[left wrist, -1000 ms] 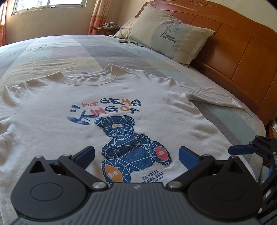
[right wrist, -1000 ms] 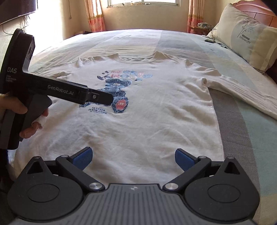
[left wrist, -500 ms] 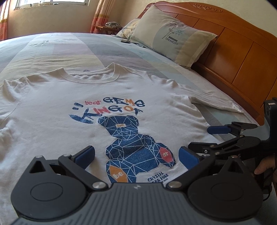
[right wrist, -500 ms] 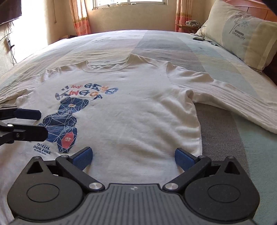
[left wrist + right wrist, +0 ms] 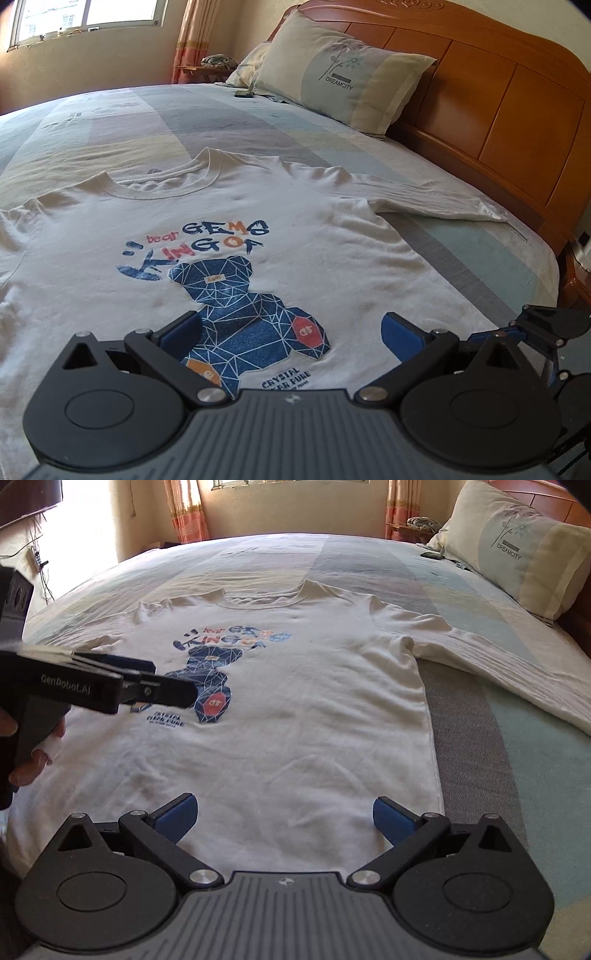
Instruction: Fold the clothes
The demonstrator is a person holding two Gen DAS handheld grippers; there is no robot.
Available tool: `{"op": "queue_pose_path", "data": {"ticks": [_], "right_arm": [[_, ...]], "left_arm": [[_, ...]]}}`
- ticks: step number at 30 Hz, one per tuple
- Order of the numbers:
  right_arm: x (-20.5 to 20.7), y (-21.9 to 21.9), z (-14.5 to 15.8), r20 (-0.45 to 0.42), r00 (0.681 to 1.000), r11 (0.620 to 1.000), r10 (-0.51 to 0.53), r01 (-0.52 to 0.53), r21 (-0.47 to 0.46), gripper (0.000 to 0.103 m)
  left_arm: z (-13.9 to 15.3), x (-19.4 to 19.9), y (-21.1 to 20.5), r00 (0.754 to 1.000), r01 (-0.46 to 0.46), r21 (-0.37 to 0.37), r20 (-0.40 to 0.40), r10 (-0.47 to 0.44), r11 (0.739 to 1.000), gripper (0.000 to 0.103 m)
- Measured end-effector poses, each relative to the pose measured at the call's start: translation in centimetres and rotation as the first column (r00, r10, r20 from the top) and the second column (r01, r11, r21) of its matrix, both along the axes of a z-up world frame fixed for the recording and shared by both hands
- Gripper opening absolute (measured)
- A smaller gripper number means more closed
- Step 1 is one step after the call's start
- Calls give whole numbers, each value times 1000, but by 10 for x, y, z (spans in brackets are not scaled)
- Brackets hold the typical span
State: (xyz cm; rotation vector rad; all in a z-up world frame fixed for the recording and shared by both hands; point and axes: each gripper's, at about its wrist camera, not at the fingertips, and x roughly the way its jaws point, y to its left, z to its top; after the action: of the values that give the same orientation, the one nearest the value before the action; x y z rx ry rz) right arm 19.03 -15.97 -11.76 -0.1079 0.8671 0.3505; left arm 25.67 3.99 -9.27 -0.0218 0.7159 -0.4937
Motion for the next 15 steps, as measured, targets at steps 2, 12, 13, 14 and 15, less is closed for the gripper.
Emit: {"op": "queue_pose_path", "data": {"ticks": [2,12,13,14,15], "right_arm": [[-10,1,-4,46,999,999,24,-22,-30,103],[-9,-4,-10,92,996,1000,0,-1,6,103],[-10,-5,-9,91,996,1000,8,-8,4,103],[-11,-7,-8,87,996,1000,15,-16,7,103],[-13,-9,-8,84,996,1000,22,-23,12,103]], "left_arm": [[3,-11,-8,999,12,-16,-33,-12,1000,102],[-20,-48,-24,986,-94,97,-132,107,991,102],[-20,-50,-26,985,-97,112,-133,112,989,102],[-21,-51,-27,984,-98,124,-134,115,987,102],[-22,-51,-28,984,-99,134,-132,116,986,102]]}}
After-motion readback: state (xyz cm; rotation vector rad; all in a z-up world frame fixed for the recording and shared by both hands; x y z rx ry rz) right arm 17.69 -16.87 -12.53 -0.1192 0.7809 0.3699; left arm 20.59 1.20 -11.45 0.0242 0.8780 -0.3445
